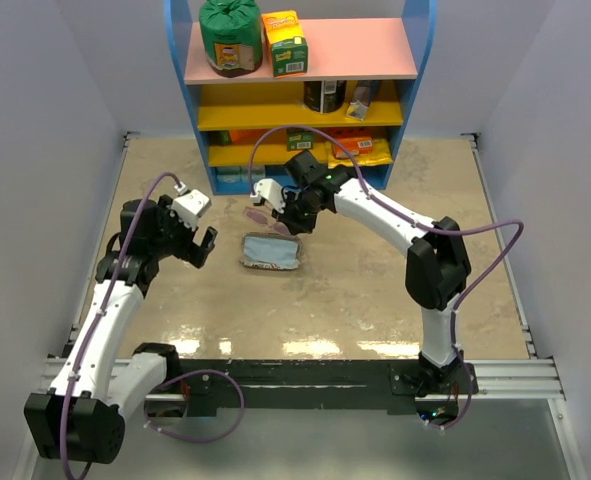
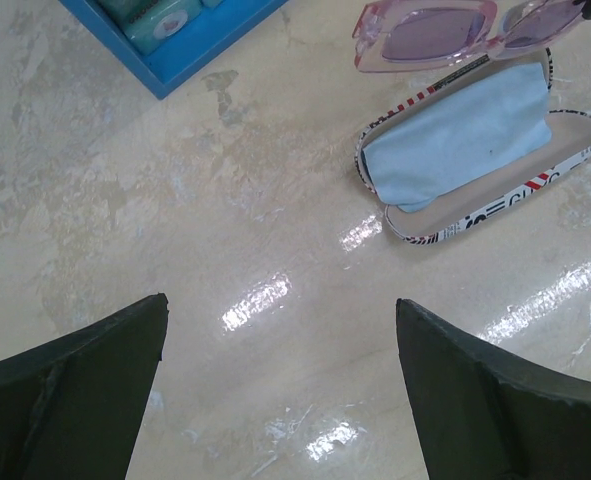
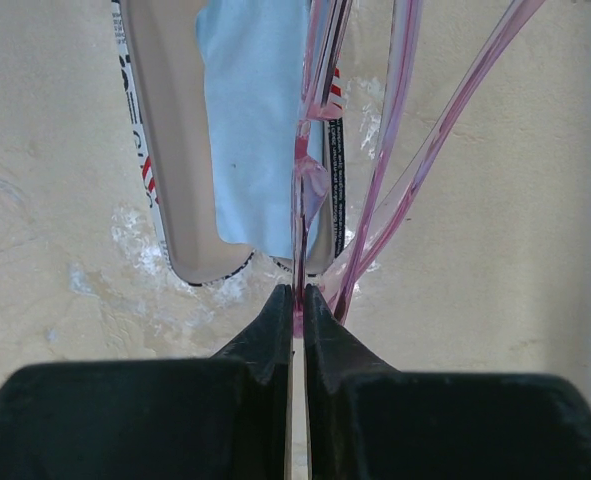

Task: Organize the sunglasses
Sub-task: Place the sunglasses in the sunglasses case.

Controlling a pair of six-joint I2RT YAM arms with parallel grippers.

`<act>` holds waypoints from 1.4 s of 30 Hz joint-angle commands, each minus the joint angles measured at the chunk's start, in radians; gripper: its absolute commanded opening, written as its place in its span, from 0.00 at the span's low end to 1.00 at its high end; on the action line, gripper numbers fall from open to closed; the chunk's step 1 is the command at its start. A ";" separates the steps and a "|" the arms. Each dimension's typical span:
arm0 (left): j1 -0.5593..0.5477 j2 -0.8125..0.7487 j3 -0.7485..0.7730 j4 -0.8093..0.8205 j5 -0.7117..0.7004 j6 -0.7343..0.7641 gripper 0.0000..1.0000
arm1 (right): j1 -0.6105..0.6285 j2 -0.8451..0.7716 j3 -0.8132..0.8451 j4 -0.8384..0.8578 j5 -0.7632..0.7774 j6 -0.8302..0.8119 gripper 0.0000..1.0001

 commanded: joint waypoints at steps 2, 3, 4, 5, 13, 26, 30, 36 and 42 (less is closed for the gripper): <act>0.020 -0.007 -0.012 0.040 0.064 0.019 1.00 | 0.003 -0.095 -0.047 0.107 0.023 0.034 0.00; 0.026 -0.010 -0.010 0.036 0.075 0.021 1.00 | 0.003 -0.119 -0.056 0.144 0.027 0.036 0.00; 0.033 -0.011 -0.013 0.033 0.087 0.022 1.00 | 0.002 -0.123 -0.060 0.146 0.027 0.039 0.00; 0.041 -0.021 -0.016 0.033 0.101 0.027 1.00 | 0.003 -0.121 -0.049 0.136 0.027 0.039 0.00; 0.058 -0.140 -0.044 0.017 0.147 0.044 1.00 | 0.003 -0.130 -0.060 0.091 0.043 0.025 0.00; 0.099 -0.079 -0.070 0.013 0.203 0.039 0.99 | 0.023 -0.035 0.003 0.084 0.023 0.028 0.00; 0.129 -0.097 -0.079 0.019 0.224 0.042 0.99 | 0.025 0.006 0.031 0.060 0.018 0.045 0.00; 0.162 -0.103 -0.088 -0.001 0.289 0.064 1.00 | 0.038 0.046 0.039 0.048 0.041 0.044 0.00; 0.181 -0.073 -0.078 -0.009 0.290 0.064 0.99 | 0.054 0.047 0.032 0.022 0.038 0.022 0.00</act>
